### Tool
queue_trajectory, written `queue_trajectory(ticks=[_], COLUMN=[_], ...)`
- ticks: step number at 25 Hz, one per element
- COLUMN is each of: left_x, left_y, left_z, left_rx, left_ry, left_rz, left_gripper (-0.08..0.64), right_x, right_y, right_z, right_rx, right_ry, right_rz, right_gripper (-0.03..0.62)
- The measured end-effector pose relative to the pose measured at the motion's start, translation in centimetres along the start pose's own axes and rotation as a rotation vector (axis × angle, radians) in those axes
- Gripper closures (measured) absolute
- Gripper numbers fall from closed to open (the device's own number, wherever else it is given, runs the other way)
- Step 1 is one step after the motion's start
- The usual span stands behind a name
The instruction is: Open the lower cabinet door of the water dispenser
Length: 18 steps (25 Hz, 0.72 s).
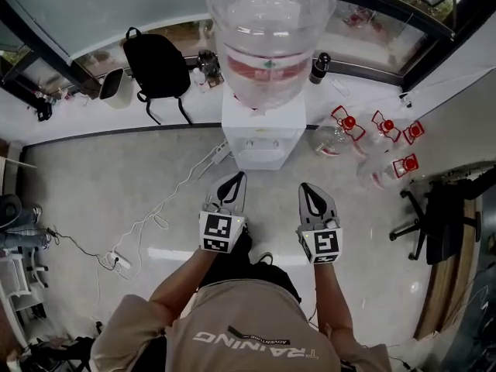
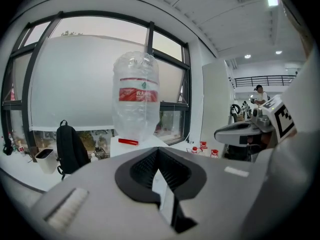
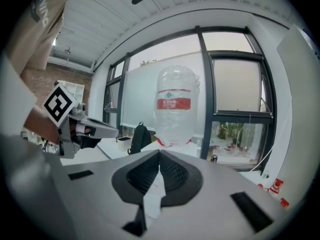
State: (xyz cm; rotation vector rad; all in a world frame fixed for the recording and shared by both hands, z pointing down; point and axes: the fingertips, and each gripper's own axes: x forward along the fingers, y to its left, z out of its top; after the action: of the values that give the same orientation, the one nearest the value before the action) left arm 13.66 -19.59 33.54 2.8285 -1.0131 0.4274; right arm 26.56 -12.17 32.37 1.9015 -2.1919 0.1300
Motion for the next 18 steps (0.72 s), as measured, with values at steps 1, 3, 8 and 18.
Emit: queue_trajectory(ticks=[1,3,8,18], left_x=[0.2,0.6,2.8,12.4], left_y=[-0.6,-1.6,-1.5,1.4], left_z=[-0.9,-2.6,-8.3,-22.4], left_rx=[0.003,0.001,-0.007,-0.064], left_ry=[0.006,0.010,0.001,-0.036], left_rz=[-0.001,0.005,0.028,0.078], left_gripper=[0.552,0.552,0.552,0.552], right_x=[-0.1,0.0,2.4,11.9], right_y=[-0.2,-0.4,-0.7,-2.5], right_z=[-1.4,-4.3,-12.3,-27.6], right_rx=[-0.007,-0.001,0.025,0.006], right_ry=[0.009,0.040,0.058,0.015], right_rz=[0.007,0.023,0.025,-0.005], right_gripper=[0.581,0.581,0.581,0.581])
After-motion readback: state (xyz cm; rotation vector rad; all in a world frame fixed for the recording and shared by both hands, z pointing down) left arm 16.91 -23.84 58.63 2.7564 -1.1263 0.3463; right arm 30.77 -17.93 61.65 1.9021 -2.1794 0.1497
